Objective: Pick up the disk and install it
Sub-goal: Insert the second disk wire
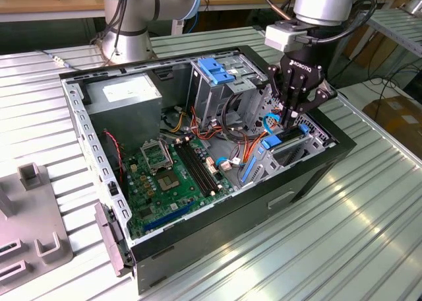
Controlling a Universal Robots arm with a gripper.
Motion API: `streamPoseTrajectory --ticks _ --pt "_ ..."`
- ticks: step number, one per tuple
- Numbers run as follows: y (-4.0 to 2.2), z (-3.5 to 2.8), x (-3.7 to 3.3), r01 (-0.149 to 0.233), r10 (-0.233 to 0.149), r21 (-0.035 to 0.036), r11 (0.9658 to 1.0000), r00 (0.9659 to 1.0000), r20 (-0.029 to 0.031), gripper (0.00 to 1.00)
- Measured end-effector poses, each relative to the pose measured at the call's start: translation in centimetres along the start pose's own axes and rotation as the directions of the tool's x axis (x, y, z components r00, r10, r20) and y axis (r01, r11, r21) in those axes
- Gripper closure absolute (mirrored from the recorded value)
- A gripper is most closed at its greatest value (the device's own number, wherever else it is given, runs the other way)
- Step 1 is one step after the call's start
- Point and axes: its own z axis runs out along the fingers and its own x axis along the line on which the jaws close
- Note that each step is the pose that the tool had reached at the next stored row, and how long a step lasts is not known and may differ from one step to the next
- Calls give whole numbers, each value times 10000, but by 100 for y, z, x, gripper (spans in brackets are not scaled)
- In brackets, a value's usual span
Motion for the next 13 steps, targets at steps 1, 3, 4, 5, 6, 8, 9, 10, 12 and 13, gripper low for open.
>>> streamPoseTrajectory --ticks 1,3,4,5,6,8,9,10,12,13 --pt "0 0 0 0 0 0 10000 10000 0 84" --pt "0 0 0 0 0 0 10000 10000 0 84" --pt "0 0 0 0 0 0 10000 10000 0 84" --pt "0 0 0 0 0 1 10000 10000 1 84" --pt "0 -1 0 0 0 2 10000 10000 24 84" --pt "0 0 1 -1 0 5 10000 10000 88 84" --pt "0 1 2 0 0 8 10000 9999 124 84" --pt "1 2 5 0 -1 11 10000 9999 165 84" --pt "1 3 12 1 -1 13 10000 9998 206 84" --pt "2 3 14 1 -1 13 10000 9998 212 84"
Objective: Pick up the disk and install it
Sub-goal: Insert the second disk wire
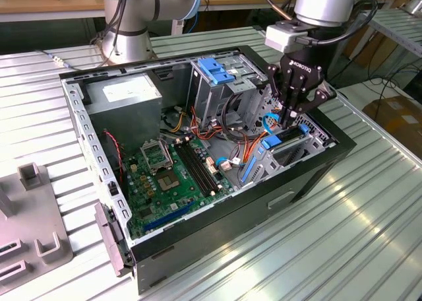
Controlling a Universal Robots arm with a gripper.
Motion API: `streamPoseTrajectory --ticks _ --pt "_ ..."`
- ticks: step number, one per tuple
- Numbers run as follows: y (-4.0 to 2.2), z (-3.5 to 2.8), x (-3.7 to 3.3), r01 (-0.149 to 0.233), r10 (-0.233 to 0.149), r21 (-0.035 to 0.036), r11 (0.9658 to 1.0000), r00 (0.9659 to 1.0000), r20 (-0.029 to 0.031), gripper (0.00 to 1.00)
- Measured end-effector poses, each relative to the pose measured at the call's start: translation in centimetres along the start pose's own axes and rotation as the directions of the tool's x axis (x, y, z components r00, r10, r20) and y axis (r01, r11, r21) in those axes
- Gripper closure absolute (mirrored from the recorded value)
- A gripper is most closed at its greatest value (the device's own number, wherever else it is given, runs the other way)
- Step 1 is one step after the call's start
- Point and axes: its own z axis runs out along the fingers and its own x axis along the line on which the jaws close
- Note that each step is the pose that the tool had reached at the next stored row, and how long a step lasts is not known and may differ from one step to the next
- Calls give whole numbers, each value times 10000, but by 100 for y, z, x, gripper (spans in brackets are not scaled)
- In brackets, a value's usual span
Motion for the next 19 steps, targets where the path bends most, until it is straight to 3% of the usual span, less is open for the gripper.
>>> streamPoseTrajectory --ticks 7,10,12,13,16,19 --pt "2 2 10 2 -2 6 10000 10000 56 84" --pt "4 7 26 17 -17 24 10000 9998 202 84" --pt "7 16 69 18 -23 79 10000 9986 531 84" --pt "10 29 117 14 -22 120 9999 9980 639 84" --pt "24 50 182 6 -19 196 9998 9977 684 84" --pt "42 64 212 -8 -19 369 9993 9973 731 84"
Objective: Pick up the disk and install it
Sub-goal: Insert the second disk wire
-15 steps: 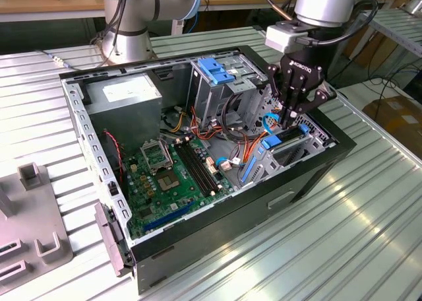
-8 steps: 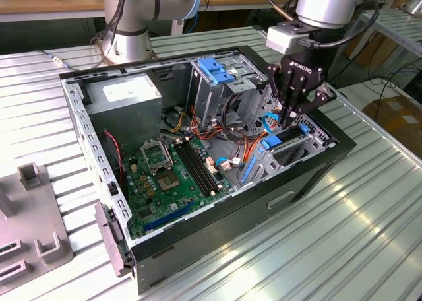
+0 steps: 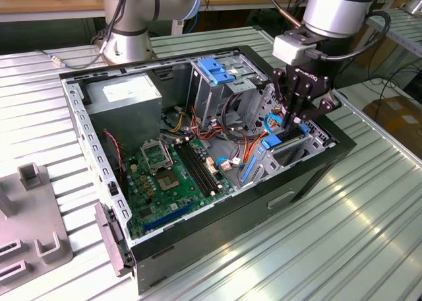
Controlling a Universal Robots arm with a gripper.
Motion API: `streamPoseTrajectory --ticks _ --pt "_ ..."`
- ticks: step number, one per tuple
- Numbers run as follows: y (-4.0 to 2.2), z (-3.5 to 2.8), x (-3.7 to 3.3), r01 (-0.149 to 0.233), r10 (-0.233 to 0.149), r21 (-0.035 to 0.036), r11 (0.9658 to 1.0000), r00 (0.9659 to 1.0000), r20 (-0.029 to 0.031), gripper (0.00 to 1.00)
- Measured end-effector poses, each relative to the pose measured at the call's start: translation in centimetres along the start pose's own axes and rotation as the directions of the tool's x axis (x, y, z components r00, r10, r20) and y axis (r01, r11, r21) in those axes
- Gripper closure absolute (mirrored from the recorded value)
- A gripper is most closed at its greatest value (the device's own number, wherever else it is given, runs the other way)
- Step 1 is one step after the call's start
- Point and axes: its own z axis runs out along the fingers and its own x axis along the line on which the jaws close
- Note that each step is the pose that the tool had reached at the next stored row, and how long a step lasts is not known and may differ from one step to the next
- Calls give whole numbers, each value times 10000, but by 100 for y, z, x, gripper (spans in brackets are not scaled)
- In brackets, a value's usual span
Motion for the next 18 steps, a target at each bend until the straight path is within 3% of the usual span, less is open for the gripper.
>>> streamPoseTrajectory --ticks 4,6,7,8,9,11,12,15,18 --pt "33 14 39 -20 16 246 9997 9999 141 84" --pt "43 21 58 -36 29 330 9995 9998 210 84" --pt "73 41 81 -99 63 554 9984 9978 659 84" --pt "84 53 81 -115 66 628 9980 9969 786 84" --pt "111 59 95 -57 -3 719 9974 9965 838 84" --pt "139 64 126 52 -127 884 9961 9964 844 84" --pt "142 65 126 56 -134 924 9957 9963 844 84" --pt "146 65 127 49 -134 990 9951 9963 850 84" --pt "147 64 126 44 -132 1008 9949 9961 867 84"
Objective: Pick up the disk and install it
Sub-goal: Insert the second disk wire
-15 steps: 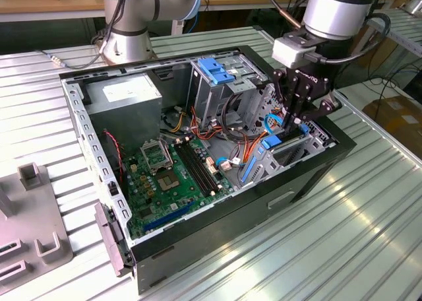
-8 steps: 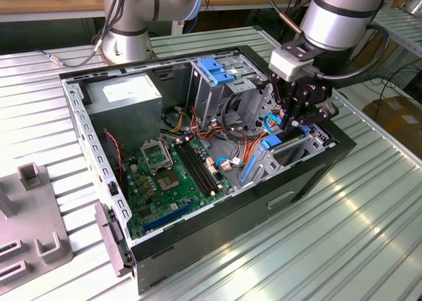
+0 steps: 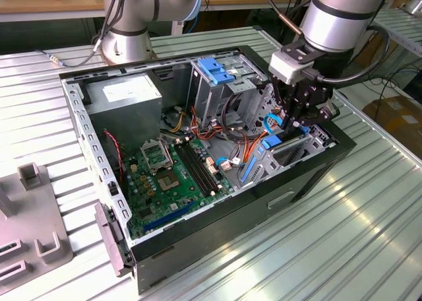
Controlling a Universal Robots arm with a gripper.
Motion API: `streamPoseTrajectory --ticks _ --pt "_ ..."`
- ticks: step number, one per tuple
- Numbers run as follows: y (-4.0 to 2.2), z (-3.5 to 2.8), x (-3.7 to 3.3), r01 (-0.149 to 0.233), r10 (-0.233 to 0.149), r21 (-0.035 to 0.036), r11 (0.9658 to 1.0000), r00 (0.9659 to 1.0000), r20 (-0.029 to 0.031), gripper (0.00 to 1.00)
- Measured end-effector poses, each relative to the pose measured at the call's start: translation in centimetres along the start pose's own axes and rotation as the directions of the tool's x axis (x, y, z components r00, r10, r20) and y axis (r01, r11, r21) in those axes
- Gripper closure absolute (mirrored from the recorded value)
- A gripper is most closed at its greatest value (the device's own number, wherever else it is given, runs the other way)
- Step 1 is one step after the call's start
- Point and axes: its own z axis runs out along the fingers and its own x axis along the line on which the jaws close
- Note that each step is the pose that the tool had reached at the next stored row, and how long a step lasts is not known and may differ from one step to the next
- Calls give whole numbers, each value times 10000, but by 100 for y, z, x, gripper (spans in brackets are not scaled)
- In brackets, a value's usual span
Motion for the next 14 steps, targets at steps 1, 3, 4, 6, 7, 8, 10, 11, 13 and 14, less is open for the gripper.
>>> streamPoseTrajectory --ticks 1,3,4,6,7,8,10,11,13,14 --pt "0 0 0 -1 1 1 10000 10000 5 84" --pt "0 1 -1 -3 3 1 10000 10000 21 84" --pt "0 3 -1 -4 4 2 10000 10000 28 84" --pt "1 9 -2 -7 7 3 10000 10000 51 84" --pt "2 11 -2 -8 8 4 10000 10000 62 84" --pt "2 15 -2 -10 10 5 10000 10000 80 84" --pt "3 24 -3 -19 19 10 10000 9999 158 84" --pt "4 28 -3 -23 23 11 10000 9998 182 84" --pt "4 35 -3 -26 26 13 10000 9998 209 84" --pt "4 37 -3 -26 26 13 10000 9998 213 84"
